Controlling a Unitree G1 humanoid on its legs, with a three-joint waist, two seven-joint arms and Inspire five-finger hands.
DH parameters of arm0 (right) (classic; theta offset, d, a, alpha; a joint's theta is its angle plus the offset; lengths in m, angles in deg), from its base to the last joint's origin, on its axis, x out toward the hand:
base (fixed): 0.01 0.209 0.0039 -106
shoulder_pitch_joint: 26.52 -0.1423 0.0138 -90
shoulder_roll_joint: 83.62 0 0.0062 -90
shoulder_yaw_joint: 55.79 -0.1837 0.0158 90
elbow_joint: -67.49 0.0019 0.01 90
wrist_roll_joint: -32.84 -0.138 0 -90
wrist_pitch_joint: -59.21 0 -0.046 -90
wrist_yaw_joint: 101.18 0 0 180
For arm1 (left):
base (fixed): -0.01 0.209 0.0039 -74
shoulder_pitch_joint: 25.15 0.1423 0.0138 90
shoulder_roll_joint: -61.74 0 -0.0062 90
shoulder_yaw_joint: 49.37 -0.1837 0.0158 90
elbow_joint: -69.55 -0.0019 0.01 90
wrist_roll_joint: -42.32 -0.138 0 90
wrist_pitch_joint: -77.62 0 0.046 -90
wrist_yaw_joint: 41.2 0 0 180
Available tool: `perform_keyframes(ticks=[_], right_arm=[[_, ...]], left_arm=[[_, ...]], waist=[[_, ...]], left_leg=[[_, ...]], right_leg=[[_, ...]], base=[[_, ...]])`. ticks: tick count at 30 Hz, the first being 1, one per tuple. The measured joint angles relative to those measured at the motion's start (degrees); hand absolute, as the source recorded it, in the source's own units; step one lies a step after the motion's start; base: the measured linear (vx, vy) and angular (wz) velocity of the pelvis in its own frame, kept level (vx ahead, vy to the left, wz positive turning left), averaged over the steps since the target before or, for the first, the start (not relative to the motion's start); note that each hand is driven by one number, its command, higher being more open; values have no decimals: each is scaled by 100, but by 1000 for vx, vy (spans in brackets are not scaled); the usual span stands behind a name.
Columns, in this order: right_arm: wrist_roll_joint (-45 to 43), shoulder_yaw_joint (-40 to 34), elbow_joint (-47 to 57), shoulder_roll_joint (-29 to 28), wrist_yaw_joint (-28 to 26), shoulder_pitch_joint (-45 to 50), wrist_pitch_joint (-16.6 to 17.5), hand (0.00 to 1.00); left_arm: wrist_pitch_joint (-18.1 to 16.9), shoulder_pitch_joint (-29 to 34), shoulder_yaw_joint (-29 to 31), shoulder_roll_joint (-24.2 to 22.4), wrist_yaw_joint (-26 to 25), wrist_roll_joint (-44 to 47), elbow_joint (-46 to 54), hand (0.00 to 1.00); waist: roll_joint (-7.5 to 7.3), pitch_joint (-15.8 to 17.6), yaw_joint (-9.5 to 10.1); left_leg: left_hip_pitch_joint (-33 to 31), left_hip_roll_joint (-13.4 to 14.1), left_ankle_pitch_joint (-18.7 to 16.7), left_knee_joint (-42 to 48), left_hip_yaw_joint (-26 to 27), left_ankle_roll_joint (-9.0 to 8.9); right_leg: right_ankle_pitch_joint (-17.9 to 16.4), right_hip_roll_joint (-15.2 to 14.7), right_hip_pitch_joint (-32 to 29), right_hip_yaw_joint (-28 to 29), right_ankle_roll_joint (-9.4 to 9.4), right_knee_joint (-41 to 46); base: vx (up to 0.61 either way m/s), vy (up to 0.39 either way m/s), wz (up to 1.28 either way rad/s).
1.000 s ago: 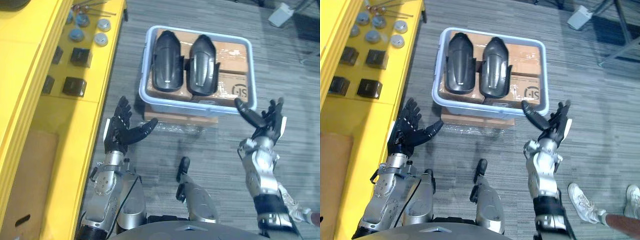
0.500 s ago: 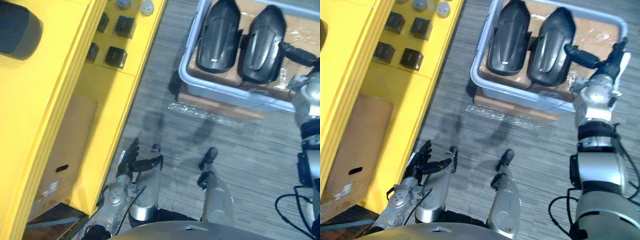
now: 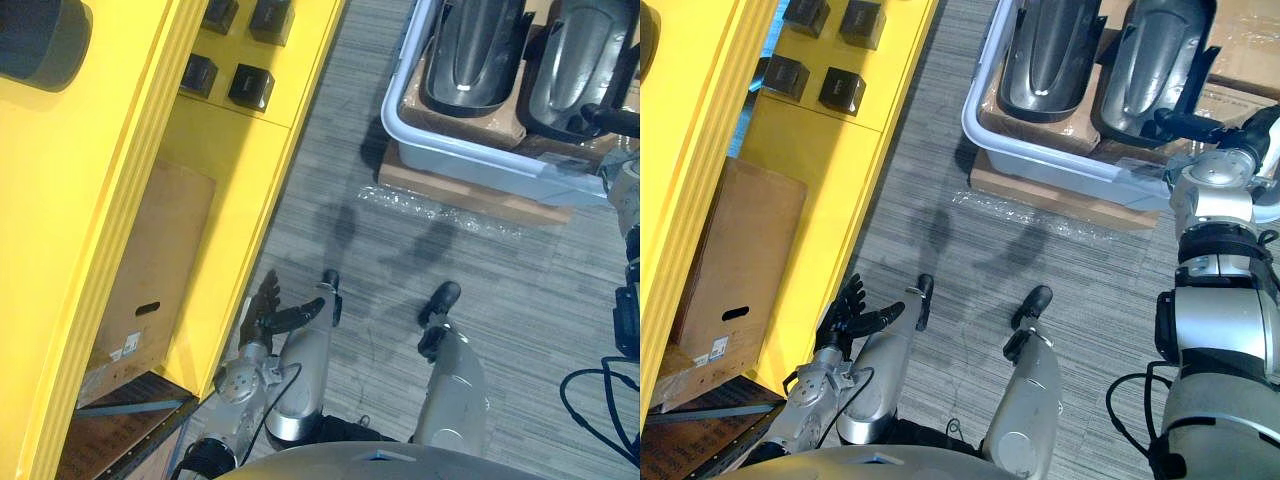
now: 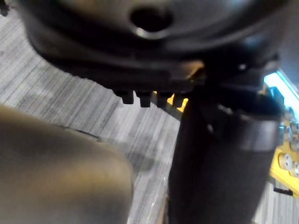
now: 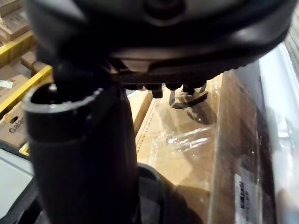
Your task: Walk over and take three plastic housings, then place them on the shelf
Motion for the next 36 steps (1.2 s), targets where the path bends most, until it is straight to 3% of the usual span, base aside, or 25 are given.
perform_keyframes(ticks=[1, 6, 14, 18, 30, 36], right_arm=[[76, 36, -7, 23, -13, 0, 0, 0], [367, 214, -45, 236, -74, -27, -71, 0], [1318, 420, -57, 698, -194, -169, -1067, 0], [1962, 520, -195, 688, -807, -179, -1343, 0], [1991, 554, -311, 181, -862, 9, -766, 0], [2369, 478, 170, 148, -539, 367, -495, 0]], left_arm=[[0, -4, 1, -7, -4, 50, -1, 100], [-6, -7, 2, -20, -2, 240, -6, 100], [-78, -22, 15, -40, -15, 248, 14, 100], [-136, 11, 71, -92, -188, 248, 202, 100], [-242, 394, 174, -222, -276, 201, 692, 100], [-235, 772, 710, -200, -296, 279, 1217, 100]], waist=[[0, 0, 14], [32, -20, 48], [33, -21, 63], [33, -21, 54], [25, -17, -93], [-38, 24, -242]], left_leg=[[-28, -2, 12, 1, -3, -1], [-291, -15, 43, 101, -124, -14], [-385, 0, 92, 98, -191, -59], [-384, 16, 111, 91, -272, -90], [243, 32, 110, -122, -319, -82], [945, 19, 324, -781, -263, -135]], right_leg=[[-9, -17, -40, 0, -8, 34], [-60, -57, -217, -123, -26, 163], [-111, -75, -298, -225, -87, 266], [-144, -57, -265, -302, -109, 298], [-122, 40, 493, -436, -90, -80], [-89, 30, 1006, -466, -52, -318]], base=[[-40, 15, 8], [-46, 34, 10], [-17, 35, 5], [9, 28, 6], [6, 53, 4], [55, 22, 4]])
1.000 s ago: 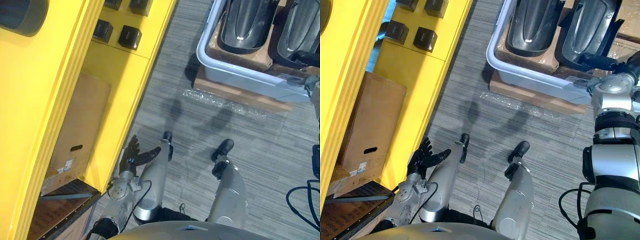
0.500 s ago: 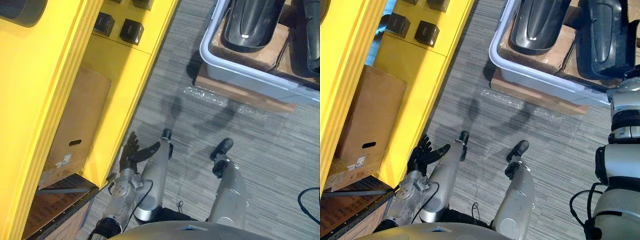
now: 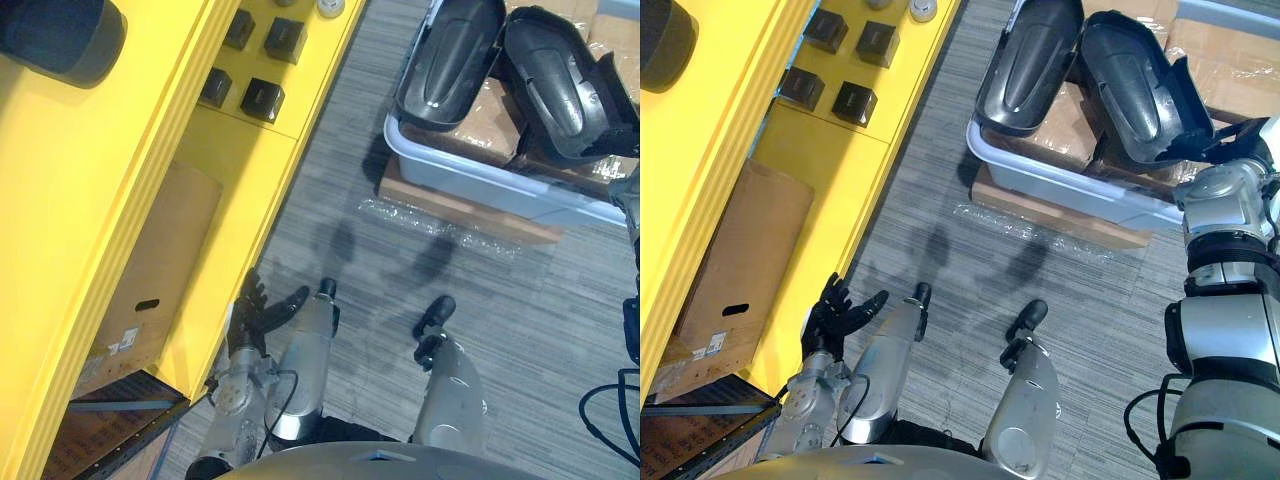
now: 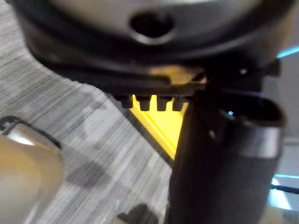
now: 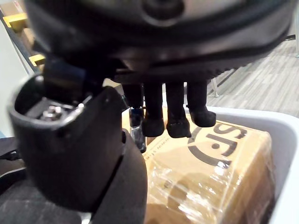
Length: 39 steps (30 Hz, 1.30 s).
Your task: Walk over and take three plastic housings, then place them on the shelf
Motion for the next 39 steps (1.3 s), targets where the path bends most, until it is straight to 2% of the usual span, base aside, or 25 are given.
perform_keyframes(ticks=[4, 6, 9, 13, 16, 21, 24, 26, 27, 30, 35, 39], right_arm=[[178, -239, 403, -209, 170, 313, 110, 0], [292, -454, 717, -454, 234, 489, 130, 0], [348, -710, 1115, -702, 292, 827, 130, 0], [717, -913, 1412, -854, 404, 986, 129, 0], [940, -1036, 1653, -939, 461, 1159, 150, 0], [1192, -1134, 2166, -1083, 758, 1429, 289, 0], [1432, -1207, 2504, -1319, 846, 1688, 410, 0], [1662, -1208, 2767, -1573, 866, 1870, 554, 0], [1698, -1207, 2861, -1632, 866, 1925, 594, 0], [2103, -1182, 3275, -2053, 867, 2243, 1005, 0], [2324, -999, 3439, -2490, 868, 2496, 1354, 0], [2535, -880, 3439, -2650, 876, 2565, 1498, 0]], left_arm=[[-1, 151, 250, 7, 110, 196, 607, 100], [-3, 323, 433, 10, 222, 195, 1155, 100], [13, 413, 593, 41, 422, 204, 1755, 100], [50, 494, 610, 146, 680, 221, 2307, 100], [208, 483, 667, 177, 954, 427, 2678, 100], [895, 278, 641, 216, 1184, 850, 2859, 100], [1474, 109, 487, 244, 1266, 1191, 2858, 100], [1982, -139, 269, 293, 1269, 1454, 2856, 100], [2103, -220, 244, 311, 1265, 1552, 2847, 100], [2671, -727, -39, 351, 1173, 2031, 2691, 100], [3034, -1640, -96, 468, 1031, 2632, 1714, 100], [3124, -2209, -227, 555, 903, 3251, 1025, 100]], waist=[[-133, 61, -110], [-294, 79, -209], [-507, 77, -225], [-630, 78, -283], [-721, 60, -301], [-793, -2, -361], [-894, -285, -390], [-972, -487, -397], [-984, -523, -395], [-1095, -845, -474], [-1215, -1065, -679], [-1241, -1100, -846]], left_leg=[[503, 6, 186, -526, 7, -65], [757, 34, 294, -819, 8, -103], [1088, 107, 333, -1051, 61, -127], [1306, 108, 348, -1163, 108, -126], [1500, 96, 377, -1299, 142, -125], [1706, 100, 385, -1435, 229, -123], [1778, 101, 384, -1534, 302, -122], [1875, 155, 353, -1554, 438, -130], [1912, 162, 339, -1553, 467, -130], [1965, 192, 244, -1517, 610, -127], [1973, 270, 123, -1356, 740, -141], [1988, 316, 84, -1309, 803, -153]], right_leg=[[-6, 45, 361, -57, -10, -209], [-6, 86, 542, -88, -15, -341], [-5, 174, 799, -79, -25, -482], [2, 188, 987, -60, -15, -576], [10, 178, 1139, -61, -2, -652], [126, 229, 1368, -47, 49, -943], [262, 277, 1482, -21, 86, -1232], [375, 327, 1610, 44, 106, -1459], [389, 338, 1644, 62, 112, -1494], [508, 414, 1734, 197, 110, -1739], [607, 547, 1811, 320, 75, -1923], [651, 606, 1833, 395, 54, -1977]], base=[[81, -24, 4], [82, -40, 3], [60, -27, -8], [26, 3, -3], [0, 0, 0], [19, 12, -5], [45, 16, -8], [73, 12, -19], [34, 18, -22], [22, 27, -22], [-11, 9, -18], [-30, -5, -11]])
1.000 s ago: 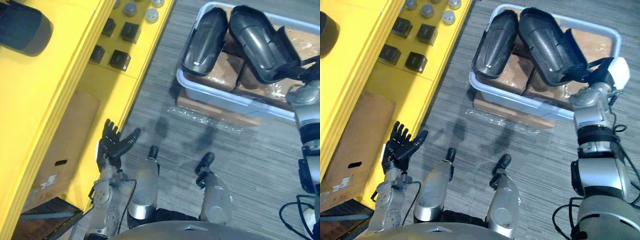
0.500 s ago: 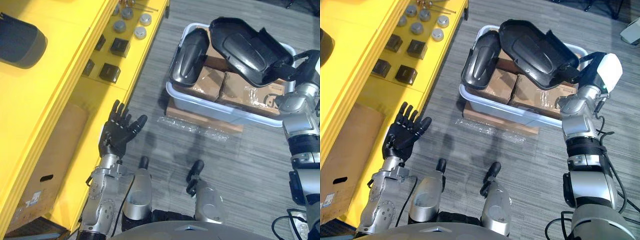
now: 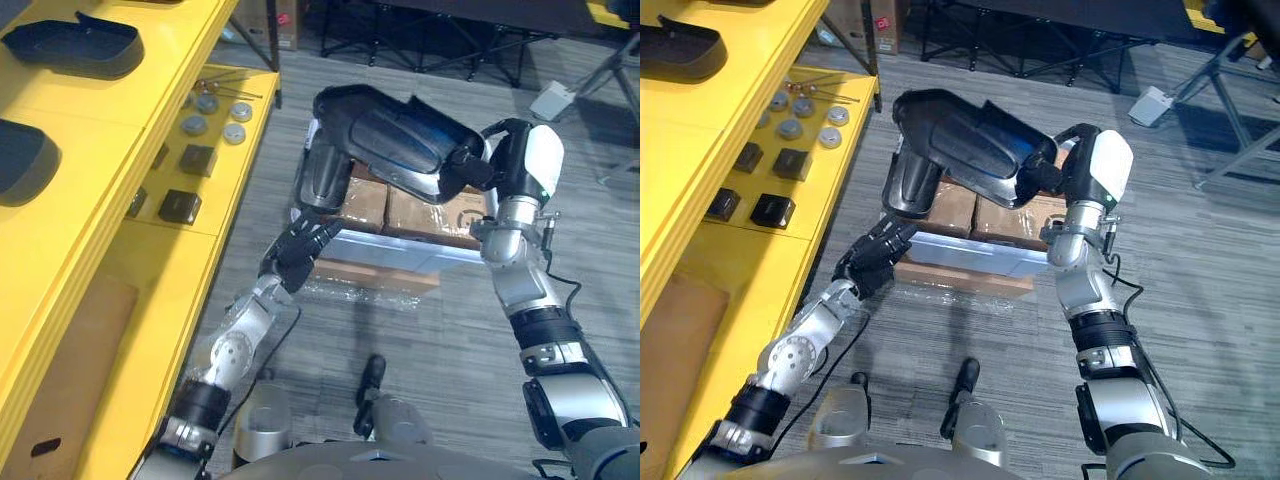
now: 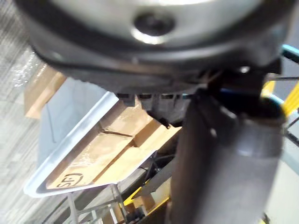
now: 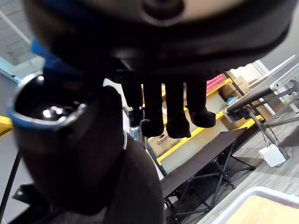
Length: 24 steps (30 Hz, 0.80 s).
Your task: Walk over and take three plastic housings, then place them on the shelf
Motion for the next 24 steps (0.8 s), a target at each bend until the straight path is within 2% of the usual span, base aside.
perform_keyframes(ticks=[6, 10, 14, 22, 23, 24], right_arm=[[7, 151, 137, -169, 35, 248, 233, 0], [4, 396, 195, -447, 144, 453, 503, 0], [0, 635, 351, -700, 170, 728, 635, 0], [-8, 967, 348, -975, 468, 1026, 784, 0], [-8, 1036, 347, -1002, 509, 1026, 792, 0], [-9, 1055, 347, -1024, 541, 1025, 804, 0]], left_arm=[[-97, -436, -247, -24, -91, 419, -330, 100], [-474, -539, -326, -126, -131, 807, -489, 100], [-741, -643, -471, -250, -158, 1001, -610, 100], [-868, -685, -700, -296, -339, 1043, -767, 100], [-870, -686, -718, -331, -360, 1047, -832, 0], [-883, -688, -728, -369, -376, 1049, -882, 0]], waist=[[-7, -112, -38], [-24, -246, -154], [-16, -251, -158], [26, -358, -181], [42, -405, -187], [53, -421, -184]], left_leg=[[59, 69, -18, -24, 73, -29], [87, 61, -18, -32, 84, -29], [172, 60, -18, -66, 109, -29], [214, 47, 26, -146, 113, -29], [247, 45, 32, -176, 118, -31], [270, 42, 40, -208, 125, -31]], right_leg=[[17, 72, 4, 104, -22, -23], [49, 79, 48, 120, -48, -99], [50, 84, 112, 160, -48, -113], [52, 75, 119, 155, -52, -118], [52, 75, 129, 149, -52, -118], [52, 72, 150, 146, -52, -120]], base=[[-2, 0, -7], [0, 0, 0], [-17, 6, -3], [-14, 2, 0], [0, 0, 0], [0, 0, 0]])
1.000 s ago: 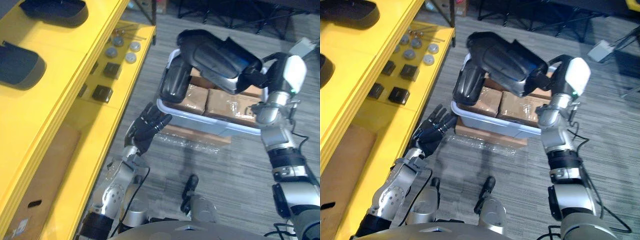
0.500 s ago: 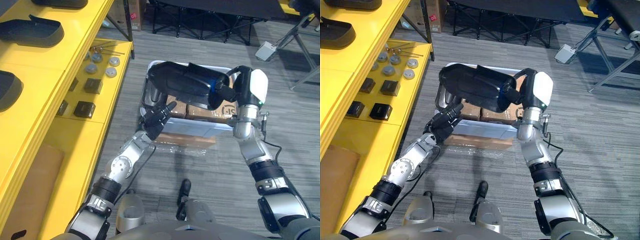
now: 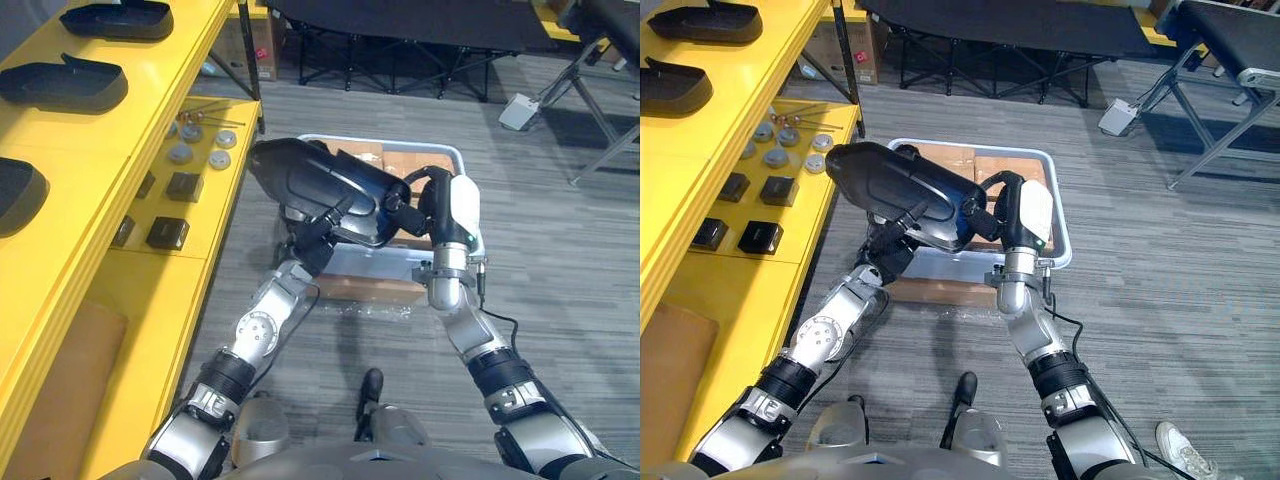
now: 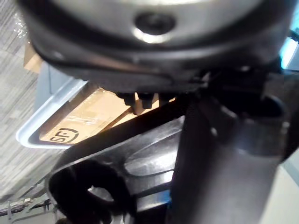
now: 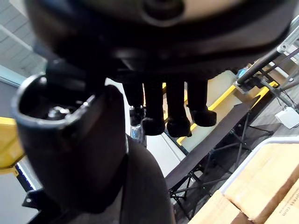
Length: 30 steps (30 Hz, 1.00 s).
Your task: Walk over and take three plastic housings, then place them on the shelf
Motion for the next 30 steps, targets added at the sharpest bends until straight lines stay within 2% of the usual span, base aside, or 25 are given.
perform_keyframes(ticks=[4, 10, 14, 17, 24, 25, 30], right_arm=[[-35, 100, 0, -20, 81, 3, 2, 0], [-351, 384, -3, -114, 148, 216, 47, 0], [-542, 653, 16, -390, 346, 442, 553, 0], [-760, 667, 84, -716, 449, 580, 711, 0], [-783, 615, 90, -763, 685, 808, 893, 0], [-782, 593, 97, -766, 717, 840, 922, 100], [-781, 584, 165, -765, 536, 1080, 1058, 100]], left_arm=[[-136, 0, -142, -8, -46, 223, -55, 0], [-748, -14, -161, -108, -46, 459, -55, 0], [-1301, -15, -158, -111, -158, 621, -56, 0], [-1736, -12, -296, -165, -272, 617, -56, 0], [-1790, 49, -407, -330, -314, 595, -56, 0], [-1790, 65, -407, -392, -314, 587, -56, 0], [-1984, 175, -321, -658, -375, 444, 7, 0]], waist=[[10, -94, 0], [-1, -126, -3], [-30, -159, -92], [-88, -224, -124], [-157, -273, -139], [-157, -274, -147], [-169, -285, -145]], left_leg=[[4, -21, 17, -25, -12, 10], [14, -76, 55, -46, -40, 33], [50, -78, 77, -92, -28, 27], [100, -79, 94, -170, 3, 25], [214, -91, 135, -341, 112, 25], [218, -89, 136, -353, 114, 23], [292, -86, 175, -440, 148, 20]], right_leg=[[0, -22, 2, -33, 1, -4], [12, -72, 17, -49, 17, -6], [12, -76, 16, -49, 17, -9], [10, -78, 15, -43, 16, -12], [-2, -90, -7, 20, 10, -12], [-2, -87, -15, 20, 9, -12], [-4, -77, -14, 39, 8, -12]], base=[[0, 4, 1], [-16, 14, 3], [-1, 1, -1], [-1, 3, -3], [10, 5, -6], [20, 3, -5], [13, 1, -3]])
